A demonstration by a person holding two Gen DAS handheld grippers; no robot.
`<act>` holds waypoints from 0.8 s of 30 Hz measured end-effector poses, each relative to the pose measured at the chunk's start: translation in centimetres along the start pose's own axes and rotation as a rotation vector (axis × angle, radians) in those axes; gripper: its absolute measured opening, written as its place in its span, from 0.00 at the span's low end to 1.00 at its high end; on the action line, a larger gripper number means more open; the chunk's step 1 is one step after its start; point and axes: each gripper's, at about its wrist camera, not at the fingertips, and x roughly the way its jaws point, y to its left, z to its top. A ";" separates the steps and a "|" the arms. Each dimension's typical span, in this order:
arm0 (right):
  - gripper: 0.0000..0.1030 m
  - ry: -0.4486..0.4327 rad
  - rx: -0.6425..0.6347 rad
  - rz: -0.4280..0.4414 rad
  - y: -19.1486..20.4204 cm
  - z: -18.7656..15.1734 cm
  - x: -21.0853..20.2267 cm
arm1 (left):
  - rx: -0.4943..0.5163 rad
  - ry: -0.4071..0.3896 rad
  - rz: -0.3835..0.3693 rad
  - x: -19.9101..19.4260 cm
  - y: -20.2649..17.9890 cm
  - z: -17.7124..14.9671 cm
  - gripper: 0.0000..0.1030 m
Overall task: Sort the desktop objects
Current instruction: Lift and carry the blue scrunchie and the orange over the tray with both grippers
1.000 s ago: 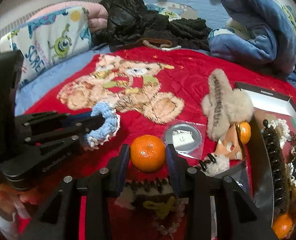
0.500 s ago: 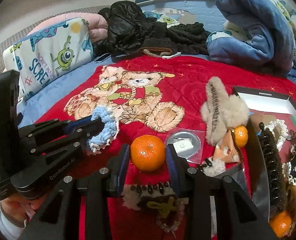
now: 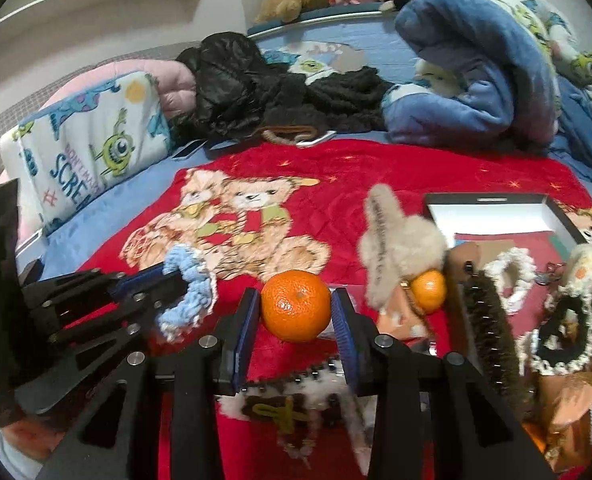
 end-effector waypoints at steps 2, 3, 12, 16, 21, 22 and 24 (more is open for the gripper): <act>0.34 -0.017 0.009 -0.003 -0.6 0.1 -0.7 | 0.004 -0.010 -0.017 -0.4 -1.1 0.6 0.10; 0.34 -0.028 0.012 -0.008 -0.9 0.3 -1.2 | 0.009 -0.014 -0.022 -0.6 -1.7 0.8 0.10; 0.34 -0.144 0.139 -0.089 -6.3 0.5 -6.4 | 0.007 -0.033 -0.133 -1.4 -7.9 3.8 0.10; 0.34 -0.176 0.194 -0.149 -8.9 0.0 -8.7 | 0.022 -0.052 -0.150 -1.8 -11.9 5.0 0.10; 0.34 -0.232 0.253 -0.229 -13.0 -1.2 -13.0 | 0.057 -0.056 -0.210 -1.9 -17.0 6.3 0.10; 0.34 -0.239 0.261 -0.254 -13.8 -1.5 -13.7 | 0.058 -0.054 -0.224 -1.9 -17.7 6.4 0.10; 0.34 -0.246 0.282 -0.306 -15.4 -2.3 -15.3 | 0.060 -0.051 -0.250 -1.7 -19.3 6.8 0.10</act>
